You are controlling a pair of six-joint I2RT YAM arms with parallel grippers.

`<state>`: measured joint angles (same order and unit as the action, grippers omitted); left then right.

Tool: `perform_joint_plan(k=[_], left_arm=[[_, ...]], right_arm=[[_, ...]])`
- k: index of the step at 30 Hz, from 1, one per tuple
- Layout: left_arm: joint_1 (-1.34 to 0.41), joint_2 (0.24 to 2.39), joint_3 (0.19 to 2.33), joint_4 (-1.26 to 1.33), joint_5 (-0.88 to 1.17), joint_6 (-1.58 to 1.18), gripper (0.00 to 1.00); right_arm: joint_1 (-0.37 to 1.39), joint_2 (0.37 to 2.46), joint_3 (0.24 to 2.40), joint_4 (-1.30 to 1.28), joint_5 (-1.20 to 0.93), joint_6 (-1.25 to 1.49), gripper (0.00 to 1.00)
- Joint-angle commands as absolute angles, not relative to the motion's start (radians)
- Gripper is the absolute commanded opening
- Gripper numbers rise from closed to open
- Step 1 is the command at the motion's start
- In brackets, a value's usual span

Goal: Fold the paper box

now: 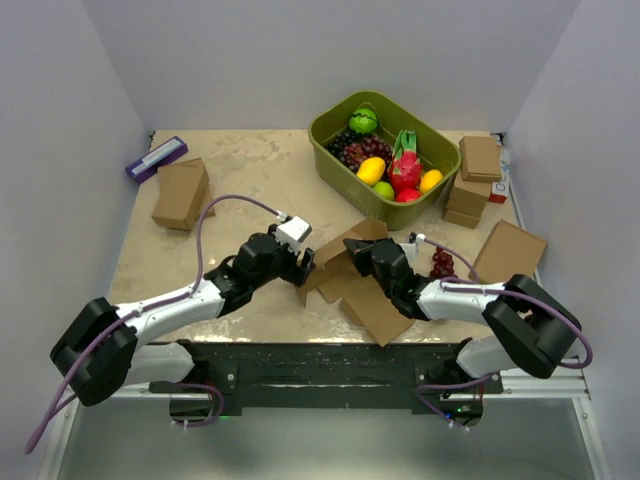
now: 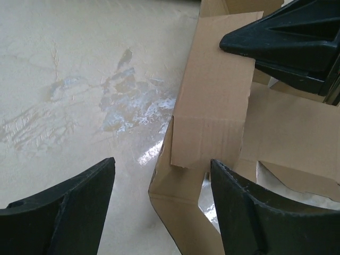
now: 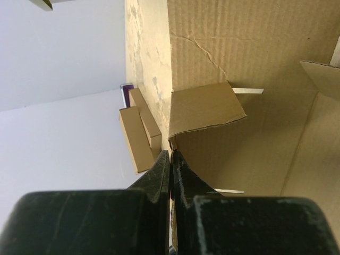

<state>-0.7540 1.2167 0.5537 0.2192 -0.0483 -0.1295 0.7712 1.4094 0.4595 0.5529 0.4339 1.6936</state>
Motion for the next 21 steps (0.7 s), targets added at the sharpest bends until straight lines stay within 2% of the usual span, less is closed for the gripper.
perform_joint_plan(k=[1, 14, 21], left_arm=[[-0.764, 1.229, 0.603, 0.281, -0.049, -0.055, 0.76], [-0.813, 1.397, 0.657, 0.399, -0.072, 0.051, 0.74], [-0.847, 1.445, 0.606, 0.604, -0.149, 0.029, 0.66]], right_arm=[[0.77, 1.402, 0.446, 0.552, 0.46, 1.7, 0.0], [0.772, 1.391, 0.434, 0.575, 0.44, 1.713, 0.0], [0.77, 1.402, 0.431, 0.591, 0.434, 1.73, 0.0]])
